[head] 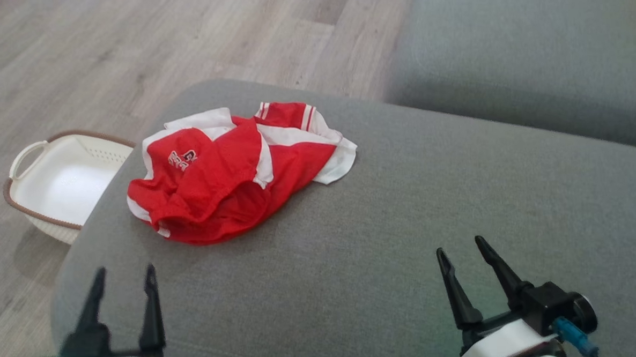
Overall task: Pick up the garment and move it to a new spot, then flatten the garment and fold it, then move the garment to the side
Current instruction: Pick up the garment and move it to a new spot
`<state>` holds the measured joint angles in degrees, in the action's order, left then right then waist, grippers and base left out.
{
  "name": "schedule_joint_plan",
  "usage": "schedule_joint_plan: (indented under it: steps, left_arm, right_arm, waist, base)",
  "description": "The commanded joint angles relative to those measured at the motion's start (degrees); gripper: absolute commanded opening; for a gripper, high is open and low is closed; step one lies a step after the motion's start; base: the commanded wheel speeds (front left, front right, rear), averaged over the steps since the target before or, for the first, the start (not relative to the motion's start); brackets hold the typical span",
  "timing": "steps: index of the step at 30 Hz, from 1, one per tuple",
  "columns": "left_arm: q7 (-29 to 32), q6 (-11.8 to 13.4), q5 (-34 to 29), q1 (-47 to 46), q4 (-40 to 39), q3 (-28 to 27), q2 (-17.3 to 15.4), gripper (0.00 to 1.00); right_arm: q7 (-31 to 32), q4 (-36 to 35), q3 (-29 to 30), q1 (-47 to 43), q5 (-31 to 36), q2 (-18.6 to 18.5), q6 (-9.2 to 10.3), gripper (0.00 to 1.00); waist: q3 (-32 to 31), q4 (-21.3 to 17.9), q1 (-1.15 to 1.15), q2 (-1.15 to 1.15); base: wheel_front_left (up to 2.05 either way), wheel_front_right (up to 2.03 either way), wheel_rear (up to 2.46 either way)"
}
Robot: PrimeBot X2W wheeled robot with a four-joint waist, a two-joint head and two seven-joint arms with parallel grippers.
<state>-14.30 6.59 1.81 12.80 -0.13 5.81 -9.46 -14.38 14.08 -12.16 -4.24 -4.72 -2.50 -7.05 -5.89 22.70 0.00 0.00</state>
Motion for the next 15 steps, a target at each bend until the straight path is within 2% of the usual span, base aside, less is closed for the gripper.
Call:
schedule_joint_plan:
  steps: [1, 8, 11, 15]
  left_arm:
    - [-0.7, -0.5, 1.4, -5.3, -3.8, -3.1, 0.7, 1.0]
    - [-0.7, -4.7, 4.2, -16.6, -4.8, -4.4, 0.0, 1.0]
    - [1.1, -7.1, 7.8, -24.5, -0.7, -5.2, -0.5, 1.0]
    - [6.9, -9.9, 9.9, -36.5, 7.4, -5.4, -3.5, 1.0]
  right_arm:
    - [-0.6, -1.6, -0.2, 1.2, 1.2, -0.4, -0.44, 1.0]
    - [-0.6, -1.8, 1.8, 1.8, 4.8, -0.4, -0.44, 1.0]
    - [-0.6, -2.2, 2.0, 3.6, 6.0, -1.1, -0.44, 1.0]
    - [-0.6, -2.8, 2.8, 6.1, 6.8, -2.6, -0.44, 1.0]
  waist:
    - [1.4, -0.6, 0.0, 0.0]
    - [6.3, -1.9, 0.0, 0.0]
    - [9.8, -2.9, 0.0, 0.0]
    - [14.6, -3.8, 0.0, 0.0]
  base:
    - [0.0, 0.0, 0.0]
    - [0.0, 0.0, 0.0]
    - [0.0, 0.0, 0.0]
    - [0.0, 0.0, 0.0]
